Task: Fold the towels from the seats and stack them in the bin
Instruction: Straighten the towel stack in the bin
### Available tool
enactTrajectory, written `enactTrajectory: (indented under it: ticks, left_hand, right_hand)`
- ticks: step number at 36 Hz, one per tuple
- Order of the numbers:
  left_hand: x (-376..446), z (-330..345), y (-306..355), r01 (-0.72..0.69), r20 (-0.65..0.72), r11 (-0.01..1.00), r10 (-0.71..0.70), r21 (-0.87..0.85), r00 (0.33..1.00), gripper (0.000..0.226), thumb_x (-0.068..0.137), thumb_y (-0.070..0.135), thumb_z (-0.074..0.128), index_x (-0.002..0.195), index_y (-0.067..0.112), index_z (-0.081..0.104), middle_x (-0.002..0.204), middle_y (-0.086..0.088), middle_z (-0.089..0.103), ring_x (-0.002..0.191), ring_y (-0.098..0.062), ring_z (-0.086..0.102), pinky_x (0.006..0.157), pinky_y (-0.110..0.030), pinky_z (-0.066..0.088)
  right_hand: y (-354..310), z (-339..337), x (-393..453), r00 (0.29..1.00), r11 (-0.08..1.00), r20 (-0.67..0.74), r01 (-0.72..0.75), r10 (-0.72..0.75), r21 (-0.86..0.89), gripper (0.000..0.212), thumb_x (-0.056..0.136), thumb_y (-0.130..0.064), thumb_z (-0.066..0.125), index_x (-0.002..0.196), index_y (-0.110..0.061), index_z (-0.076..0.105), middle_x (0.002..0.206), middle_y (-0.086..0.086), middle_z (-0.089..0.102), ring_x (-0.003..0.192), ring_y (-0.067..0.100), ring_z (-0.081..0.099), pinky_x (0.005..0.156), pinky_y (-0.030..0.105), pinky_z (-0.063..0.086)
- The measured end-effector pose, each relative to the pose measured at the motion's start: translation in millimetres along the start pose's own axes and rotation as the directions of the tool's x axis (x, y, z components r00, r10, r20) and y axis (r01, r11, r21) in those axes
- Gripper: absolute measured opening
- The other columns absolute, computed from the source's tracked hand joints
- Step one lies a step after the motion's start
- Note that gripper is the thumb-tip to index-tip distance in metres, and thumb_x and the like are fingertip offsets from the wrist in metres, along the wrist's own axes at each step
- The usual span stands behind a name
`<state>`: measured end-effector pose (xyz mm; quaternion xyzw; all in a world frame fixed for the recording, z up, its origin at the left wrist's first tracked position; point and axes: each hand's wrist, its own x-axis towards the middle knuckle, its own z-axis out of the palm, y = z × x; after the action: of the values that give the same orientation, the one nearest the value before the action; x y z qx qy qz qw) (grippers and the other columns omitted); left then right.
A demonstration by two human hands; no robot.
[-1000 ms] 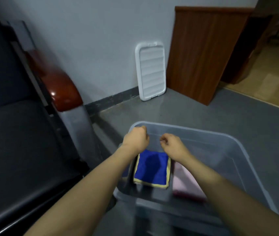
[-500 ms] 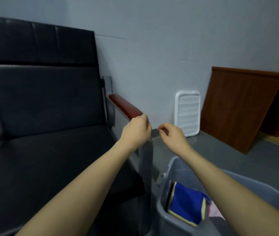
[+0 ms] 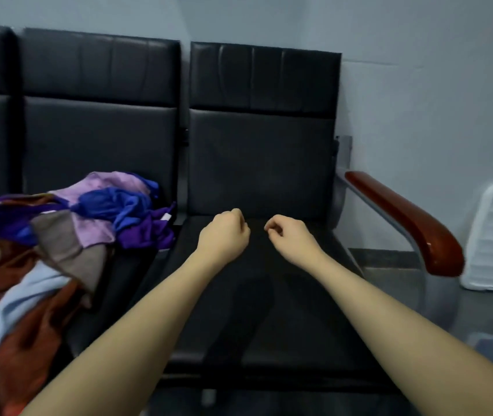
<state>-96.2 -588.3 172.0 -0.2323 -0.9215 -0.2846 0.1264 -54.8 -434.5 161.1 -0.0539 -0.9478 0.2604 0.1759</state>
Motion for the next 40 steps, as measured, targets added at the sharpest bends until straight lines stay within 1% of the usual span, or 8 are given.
enactTrajectory:
  ticks: [12,15,18,22,25,27,32,40]
  left_hand:
    - [21.4,-31.4,-169.6,0.251,-0.026,0.948,-0.251,0.196,0.968,0.024,0.092,0.022,0.047,0.105,0.006,0.058,0.112,-0.014,0.057,0.104,-0.034,0.053,0.083,-0.038,0.041]
    - [26.9,-31.7,-202.1,0.249,-0.022,0.921,-0.254,0.298,0.967,0.028,0.091,0.019,0.046,0.114,0.007,0.056,0.118,-0.014,0.054,0.111,-0.034,0.05,0.088,-0.039,0.04]
    - [36.7,-30.7,-230.6,0.229,-0.004,0.886,-0.249,0.403,0.969,0.035,0.09,0.022,0.051,0.124,0.012,0.052,0.126,-0.01,0.051,0.118,-0.032,0.045,0.094,-0.038,0.036]
    - [46.8,-23.1,-252.4,0.158,0.036,0.846,-0.205,0.51,0.978,0.047,0.088,0.028,0.055,0.132,0.018,0.043,0.133,-0.005,0.043,0.12,-0.03,0.038,0.094,-0.037,0.031]
    - [51.6,-16.8,-256.8,0.142,0.042,0.826,-0.196,0.545,0.98,0.049,0.088,0.028,0.055,0.133,0.019,0.041,0.131,-0.005,0.043,0.119,-0.03,0.039,0.093,-0.037,0.03]
    - [53.6,-14.3,-257.4,0.143,0.004,0.799,-0.178,0.584,0.984,0.039,0.09,0.021,0.05,0.128,0.018,0.045,0.126,-0.006,0.046,0.116,-0.029,0.041,0.091,-0.035,0.03]
    - [52.7,-14.5,-257.4,0.192,-0.081,0.812,-0.177,0.552,0.981,0.026,0.092,0.012,0.042,0.117,0.014,0.049,0.12,-0.007,0.052,0.111,-0.029,0.048,0.086,-0.035,0.03]
    - [35.5,-35.2,-240.6,0.311,-0.229,0.922,-0.259,0.232,0.938,0.019,0.092,0.004,0.039,0.11,0.006,0.043,0.105,-0.016,0.063,0.096,-0.037,0.057,0.069,-0.035,0.028]
  right_hand:
    - [-90.7,143.1,95.9,0.951,0.972,0.239,0.153,-0.194,0.179,0.017,0.089,-0.015,0.054,0.101,-0.021,0.065,0.105,0.001,0.065,0.099,0.018,0.06,0.09,0.039,0.05]
    - [-101.6,170.7,112.3,0.932,0.963,0.275,0.19,-0.238,0.19,0.023,0.089,-0.011,0.055,0.109,-0.019,0.065,0.102,0.001,0.06,0.091,0.014,0.056,0.087,0.031,0.047]
    - [-109.8,197.5,130.1,0.9,0.961,0.34,0.241,-0.274,0.136,0.039,0.088,-0.008,0.057,0.125,-0.017,0.057,0.117,0.007,0.055,0.092,0.012,0.05,0.089,0.024,0.04]
    - [-110.1,226.3,146.1,0.869,0.956,0.419,0.294,-0.263,-0.009,0.065,0.086,-0.016,0.06,0.145,-0.027,0.034,0.148,-0.001,0.035,0.127,0.024,0.044,0.105,0.043,0.038]
    - [-106.6,240.3,151.7,0.868,0.956,0.416,0.294,-0.271,0.008,0.071,0.083,-0.021,0.067,0.145,-0.028,0.033,0.15,-0.001,0.03,0.13,0.028,0.04,0.106,0.046,0.037]
    - [-104.3,246.3,152.2,0.871,0.953,0.399,0.302,-0.285,0.022,0.063,0.081,-0.017,0.067,0.138,-0.026,0.041,0.144,0.0,0.036,0.125,0.027,0.044,0.102,0.046,0.04]
    - [-107.7,247.7,146.9,0.941,0.962,0.201,0.26,-0.271,0.081,0.01,0.09,-0.011,0.052,0.098,-0.011,0.058,0.113,0.006,0.056,0.101,0.028,0.055,0.085,0.04,0.046]
    - [-124.7,230.3,122.6,0.949,0.88,0.165,0.172,-0.269,0.442,0.009,0.098,-0.014,0.04,0.095,-0.017,0.049,0.092,0.011,0.06,0.079,0.022,0.053,0.072,0.031,0.042]
